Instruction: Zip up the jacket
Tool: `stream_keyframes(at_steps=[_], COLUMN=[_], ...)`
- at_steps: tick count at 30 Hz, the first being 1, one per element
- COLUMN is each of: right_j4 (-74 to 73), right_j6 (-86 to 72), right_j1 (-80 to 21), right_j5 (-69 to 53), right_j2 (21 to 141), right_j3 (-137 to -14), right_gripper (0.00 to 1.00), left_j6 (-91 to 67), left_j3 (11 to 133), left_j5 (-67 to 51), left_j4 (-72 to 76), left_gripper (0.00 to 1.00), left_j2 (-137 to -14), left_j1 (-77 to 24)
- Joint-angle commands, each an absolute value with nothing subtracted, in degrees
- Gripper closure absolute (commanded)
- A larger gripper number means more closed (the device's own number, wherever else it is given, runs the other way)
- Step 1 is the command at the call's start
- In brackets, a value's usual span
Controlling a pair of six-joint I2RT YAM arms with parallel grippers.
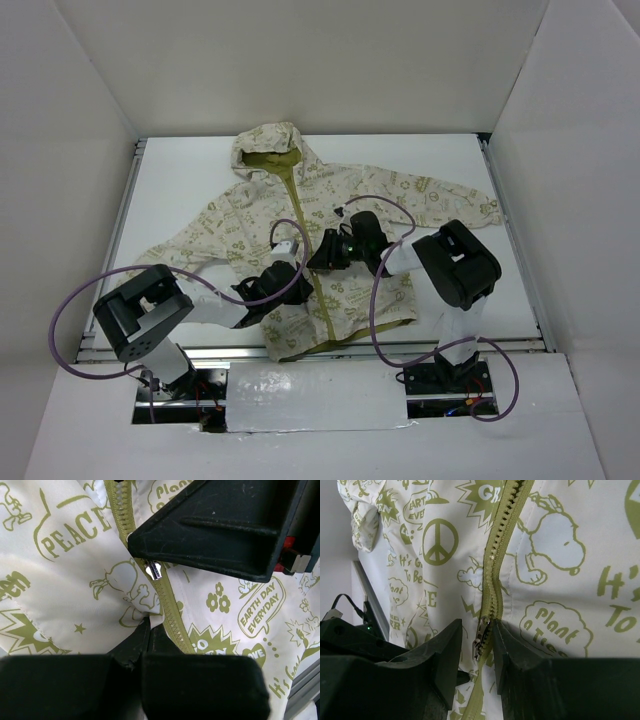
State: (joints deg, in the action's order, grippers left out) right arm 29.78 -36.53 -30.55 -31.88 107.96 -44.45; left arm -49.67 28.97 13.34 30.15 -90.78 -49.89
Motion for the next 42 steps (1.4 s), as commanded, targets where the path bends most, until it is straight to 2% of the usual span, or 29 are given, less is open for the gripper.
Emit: stream_keyframes(at_steps=[1,17,27,32,42], right_j4=[28.83,31.47,32.78,28.12,27.68], right_j6=[-34.28,-36.38,-37.62,-35.59,-34.01], right_j1=[-30.85,-30.85,-30.85,-30.76,-30.85], right_j5=[-31.81,-33.22,-28.22,-30.5,-30.59], right_j2=[106.78,108.89,106.53,108.89,110.92], right_j3=[-46.57,-47.98,-47.29,-50.89,-49.4], right_gripper=[0.61,0.57,0.54,0.54,0.54], left_j6=[-47.73,-46.67,-45.44,-45.26,-44.91], left_j3=[26.98,26.72,26.02,25.22,25.58], left_j5=[10.28,8.44,7.03,7.12,8.17], left_j4=[24.17,25.66,26.72,26.37,24.61], left_gripper=[1.0,1.0,1.0,1.0,1.0], left_j2=[-93.52,-94.39,-93.52,-92.81,-91.5], left_j1=[-50.1,-50.1,-50.01,-50.1,-50.01])
